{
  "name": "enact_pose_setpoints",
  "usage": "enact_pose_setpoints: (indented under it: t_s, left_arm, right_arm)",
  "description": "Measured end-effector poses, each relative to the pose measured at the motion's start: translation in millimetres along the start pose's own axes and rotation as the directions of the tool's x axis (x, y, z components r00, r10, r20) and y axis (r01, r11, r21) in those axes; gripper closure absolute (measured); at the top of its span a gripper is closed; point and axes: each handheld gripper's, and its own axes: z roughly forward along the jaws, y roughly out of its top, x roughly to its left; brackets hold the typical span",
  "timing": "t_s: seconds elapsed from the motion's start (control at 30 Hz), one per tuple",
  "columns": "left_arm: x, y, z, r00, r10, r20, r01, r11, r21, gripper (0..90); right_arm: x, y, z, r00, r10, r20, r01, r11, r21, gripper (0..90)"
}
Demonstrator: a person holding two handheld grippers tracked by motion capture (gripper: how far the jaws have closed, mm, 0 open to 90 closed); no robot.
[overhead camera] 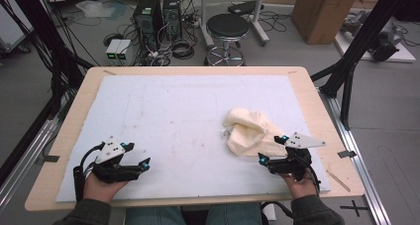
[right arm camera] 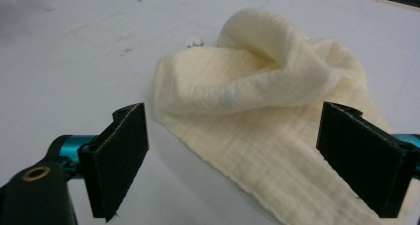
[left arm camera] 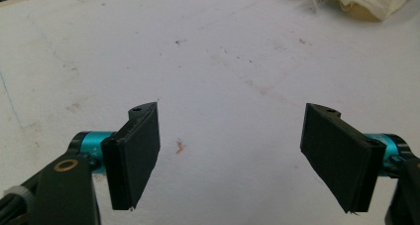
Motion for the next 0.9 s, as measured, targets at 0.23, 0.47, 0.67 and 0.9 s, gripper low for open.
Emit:
enact_pose_setpoints:
  t_s: [0.23, 0.47, 0.67, 0.9]
  left_arm:
    - [1.8, -0.7, 0.2, 1.0, -0.004, -0.005, 0.004, 1.0, -0.001, 23.8]
    - [1.4, -0.9, -0.9, 0.9998, -0.008, -0.018, 0.008, 0.9999, -0.007, 23.8]
    - [0.9, -1.8, -0.8, 0.9998, -0.011, -0.016, 0.011, 0.9999, -0.008, 23.7]
    - [1.0, -2.3, -3.2, 0.9997, -0.008, -0.023, 0.008, 0.9999, -0.011, 23.7]
  right_arm:
    - [-2.4, 0.0, 1.6, 1.0, 0.004, 0.001, -0.004, 1.0, 0.0, 12.2]
    - [-1.1, -0.3, 0.7, 1.0, 0.008, -0.002, -0.008, 1.0, 0.004, 12.2]
    - [-1.0, -0.5, -0.3, 0.9999, 0.011, 0.004, -0.011, 0.9999, 0.001, 12.1]
    - [0.3, 0.5, 2.2, 1.0, 0.002, -0.004, -0.002, 1.0, 0.005, 12.2]
